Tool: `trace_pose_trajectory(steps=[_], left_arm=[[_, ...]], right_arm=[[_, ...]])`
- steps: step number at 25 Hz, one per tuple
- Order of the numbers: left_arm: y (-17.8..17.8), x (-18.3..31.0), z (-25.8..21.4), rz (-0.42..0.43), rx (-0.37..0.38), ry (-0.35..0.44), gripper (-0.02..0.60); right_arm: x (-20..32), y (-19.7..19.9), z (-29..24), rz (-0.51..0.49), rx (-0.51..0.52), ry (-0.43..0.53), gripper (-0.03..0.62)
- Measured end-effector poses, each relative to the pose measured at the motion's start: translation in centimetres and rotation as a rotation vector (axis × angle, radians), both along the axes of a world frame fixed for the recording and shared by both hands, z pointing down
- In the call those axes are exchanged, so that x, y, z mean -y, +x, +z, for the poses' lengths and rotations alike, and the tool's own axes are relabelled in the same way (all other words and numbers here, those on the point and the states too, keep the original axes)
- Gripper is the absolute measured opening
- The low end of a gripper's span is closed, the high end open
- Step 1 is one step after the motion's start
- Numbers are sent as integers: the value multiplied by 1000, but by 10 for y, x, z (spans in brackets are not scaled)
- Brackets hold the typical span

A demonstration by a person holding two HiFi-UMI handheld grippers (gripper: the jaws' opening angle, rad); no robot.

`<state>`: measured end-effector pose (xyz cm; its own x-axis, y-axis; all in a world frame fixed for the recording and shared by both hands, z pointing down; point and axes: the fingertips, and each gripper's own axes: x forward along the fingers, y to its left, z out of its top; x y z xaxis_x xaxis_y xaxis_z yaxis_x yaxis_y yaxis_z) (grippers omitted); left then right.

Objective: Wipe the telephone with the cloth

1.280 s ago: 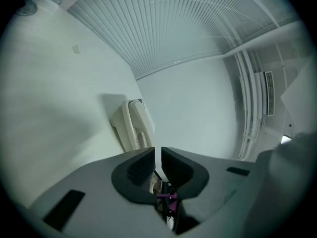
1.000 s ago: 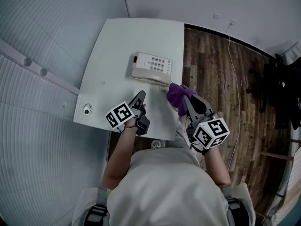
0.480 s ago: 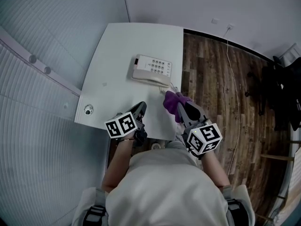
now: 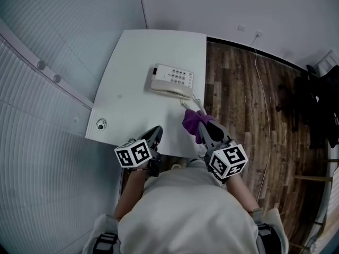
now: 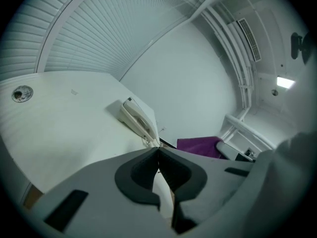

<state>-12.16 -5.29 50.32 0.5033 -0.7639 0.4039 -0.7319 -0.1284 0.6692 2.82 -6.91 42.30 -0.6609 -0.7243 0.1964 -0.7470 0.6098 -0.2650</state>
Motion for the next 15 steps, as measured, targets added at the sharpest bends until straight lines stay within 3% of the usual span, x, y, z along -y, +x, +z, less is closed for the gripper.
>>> trace_pose_trajectory(steps=[3,15], left_arm=[[2,-7,3,16,25,-2,21],[2,-5,2,8,-8,-3,21]], right_arm=[[-5,-3,3,-13,2,-5,43],[-10,-13,5,-45,-30,6,43]])
